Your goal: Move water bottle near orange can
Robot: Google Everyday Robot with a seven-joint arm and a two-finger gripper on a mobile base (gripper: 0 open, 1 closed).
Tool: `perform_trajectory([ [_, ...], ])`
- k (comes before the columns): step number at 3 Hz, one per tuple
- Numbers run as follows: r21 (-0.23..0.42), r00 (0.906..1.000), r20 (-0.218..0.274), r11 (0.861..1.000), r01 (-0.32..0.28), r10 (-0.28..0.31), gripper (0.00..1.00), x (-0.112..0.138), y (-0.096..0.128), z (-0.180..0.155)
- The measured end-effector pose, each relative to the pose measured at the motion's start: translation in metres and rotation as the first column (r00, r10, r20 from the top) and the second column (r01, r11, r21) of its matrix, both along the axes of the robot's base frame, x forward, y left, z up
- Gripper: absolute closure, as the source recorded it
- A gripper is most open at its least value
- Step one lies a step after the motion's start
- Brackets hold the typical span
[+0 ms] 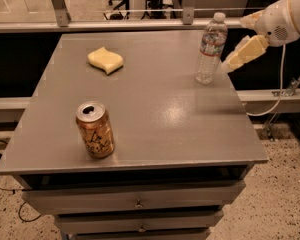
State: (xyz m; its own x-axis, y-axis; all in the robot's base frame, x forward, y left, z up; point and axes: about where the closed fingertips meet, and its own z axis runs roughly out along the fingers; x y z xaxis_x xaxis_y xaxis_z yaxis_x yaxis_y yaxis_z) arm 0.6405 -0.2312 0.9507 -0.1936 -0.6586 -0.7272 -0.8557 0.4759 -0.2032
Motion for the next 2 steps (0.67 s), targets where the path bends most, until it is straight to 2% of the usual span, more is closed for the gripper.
perform_trajectory([
  [1, 0.132, 1.0000, 0.005, 0.991, 0.008, -0.008, 0.15, 0.027, 0.007, -0.004],
  [2, 0.280, 0.9992, -0.038, 0.960, 0.017, -0.007, 0.47, 0.041, 0.018, -0.015],
])
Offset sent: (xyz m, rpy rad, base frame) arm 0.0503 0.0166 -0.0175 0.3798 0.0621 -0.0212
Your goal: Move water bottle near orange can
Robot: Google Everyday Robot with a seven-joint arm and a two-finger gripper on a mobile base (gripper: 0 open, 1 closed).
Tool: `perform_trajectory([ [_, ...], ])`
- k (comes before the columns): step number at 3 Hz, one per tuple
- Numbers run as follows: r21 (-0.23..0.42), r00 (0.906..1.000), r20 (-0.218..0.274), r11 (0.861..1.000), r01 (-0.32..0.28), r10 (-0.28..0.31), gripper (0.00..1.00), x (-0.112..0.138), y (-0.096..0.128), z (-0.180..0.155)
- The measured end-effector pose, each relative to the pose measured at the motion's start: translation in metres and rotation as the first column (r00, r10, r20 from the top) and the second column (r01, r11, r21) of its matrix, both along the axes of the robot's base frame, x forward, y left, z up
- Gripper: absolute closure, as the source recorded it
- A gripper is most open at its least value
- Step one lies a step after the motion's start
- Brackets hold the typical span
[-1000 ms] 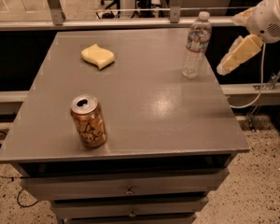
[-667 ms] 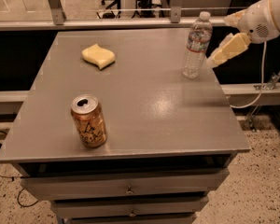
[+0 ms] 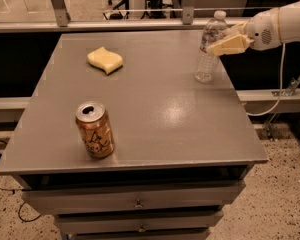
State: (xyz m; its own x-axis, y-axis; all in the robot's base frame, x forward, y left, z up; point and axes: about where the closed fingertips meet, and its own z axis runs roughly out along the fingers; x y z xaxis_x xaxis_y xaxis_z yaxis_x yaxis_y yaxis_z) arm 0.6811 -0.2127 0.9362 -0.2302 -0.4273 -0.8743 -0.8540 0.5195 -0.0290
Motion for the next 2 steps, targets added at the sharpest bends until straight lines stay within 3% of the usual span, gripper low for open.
perform_trajectory([
  [1, 0.088, 0.9985, -0.052, 0.996, -0.009, 0.014, 0.69, 0.000, 0.015, -0.016],
  [2, 0.155, 0.9952, -0.065, 0.986, -0.062, 0.073, 0.92, -0.016, 0.027, -0.006],
])
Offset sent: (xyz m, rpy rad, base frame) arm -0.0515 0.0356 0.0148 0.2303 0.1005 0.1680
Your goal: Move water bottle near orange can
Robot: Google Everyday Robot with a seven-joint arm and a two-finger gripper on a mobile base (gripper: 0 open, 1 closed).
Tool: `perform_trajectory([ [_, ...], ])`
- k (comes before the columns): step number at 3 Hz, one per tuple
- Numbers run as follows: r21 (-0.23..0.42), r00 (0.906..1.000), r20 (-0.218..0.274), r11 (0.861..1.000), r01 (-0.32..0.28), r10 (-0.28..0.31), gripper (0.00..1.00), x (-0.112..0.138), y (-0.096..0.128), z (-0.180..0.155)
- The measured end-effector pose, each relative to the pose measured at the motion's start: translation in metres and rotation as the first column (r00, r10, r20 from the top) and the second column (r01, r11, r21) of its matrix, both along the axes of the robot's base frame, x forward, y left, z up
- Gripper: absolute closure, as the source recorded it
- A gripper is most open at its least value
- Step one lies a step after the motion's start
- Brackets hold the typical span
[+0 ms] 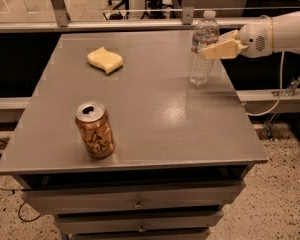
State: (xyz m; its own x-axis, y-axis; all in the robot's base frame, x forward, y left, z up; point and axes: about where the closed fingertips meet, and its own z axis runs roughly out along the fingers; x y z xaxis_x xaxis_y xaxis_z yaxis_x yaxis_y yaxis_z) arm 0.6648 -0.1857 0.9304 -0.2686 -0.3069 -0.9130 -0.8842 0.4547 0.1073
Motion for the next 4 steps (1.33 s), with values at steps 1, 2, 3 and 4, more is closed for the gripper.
perform_trajectory([
  [1, 0.034, 0.9937, 0.009, 0.993, -0.112, 0.112, 1.00, -0.040, 0.019, 0.026],
  [2, 0.073, 0.9758, 0.034, 0.973, -0.218, 0.216, 1.00, -0.082, 0.037, 0.040],
  [3, 0.106, 0.9263, 0.076, 0.921, -0.376, 0.369, 1.00, -0.132, 0.077, 0.037],
  [4, 0.118, 0.8745, 0.097, 0.867, -0.484, 0.475, 1.00, -0.160, 0.113, 0.029],
])
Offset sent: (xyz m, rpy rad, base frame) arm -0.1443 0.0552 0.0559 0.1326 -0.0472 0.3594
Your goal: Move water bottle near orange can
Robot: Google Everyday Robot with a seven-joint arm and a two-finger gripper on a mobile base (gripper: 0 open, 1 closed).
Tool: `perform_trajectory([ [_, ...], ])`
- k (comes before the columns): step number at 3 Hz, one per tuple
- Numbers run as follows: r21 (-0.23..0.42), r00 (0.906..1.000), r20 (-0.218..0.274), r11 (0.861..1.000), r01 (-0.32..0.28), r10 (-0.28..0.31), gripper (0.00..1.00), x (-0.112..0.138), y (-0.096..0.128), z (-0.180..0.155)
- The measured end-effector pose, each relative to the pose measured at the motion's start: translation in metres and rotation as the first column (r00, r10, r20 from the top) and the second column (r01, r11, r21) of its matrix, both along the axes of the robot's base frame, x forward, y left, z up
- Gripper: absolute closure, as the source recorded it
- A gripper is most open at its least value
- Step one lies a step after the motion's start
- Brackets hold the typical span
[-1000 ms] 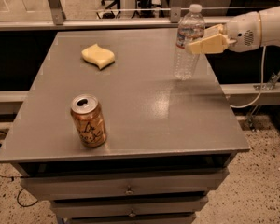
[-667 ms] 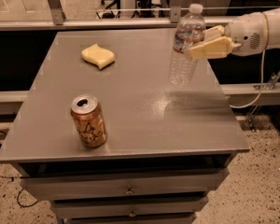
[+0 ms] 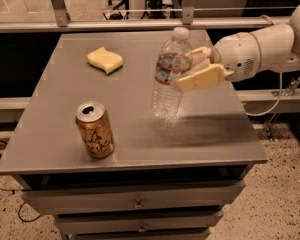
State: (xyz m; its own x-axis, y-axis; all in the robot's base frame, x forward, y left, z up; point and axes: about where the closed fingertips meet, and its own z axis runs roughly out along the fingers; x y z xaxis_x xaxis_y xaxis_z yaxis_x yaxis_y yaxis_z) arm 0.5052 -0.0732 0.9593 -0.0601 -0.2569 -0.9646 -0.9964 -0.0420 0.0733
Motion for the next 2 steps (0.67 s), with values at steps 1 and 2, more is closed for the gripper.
perform_trajectory([
  [1, 0.012, 0.9906, 0.037, 0.991, -0.132, 0.132, 1.00, -0.025, 0.051, -0.006],
  [2, -0.005, 0.9797, 0.062, 0.982, -0.191, 0.191, 1.00, -0.037, 0.075, -0.011],
])
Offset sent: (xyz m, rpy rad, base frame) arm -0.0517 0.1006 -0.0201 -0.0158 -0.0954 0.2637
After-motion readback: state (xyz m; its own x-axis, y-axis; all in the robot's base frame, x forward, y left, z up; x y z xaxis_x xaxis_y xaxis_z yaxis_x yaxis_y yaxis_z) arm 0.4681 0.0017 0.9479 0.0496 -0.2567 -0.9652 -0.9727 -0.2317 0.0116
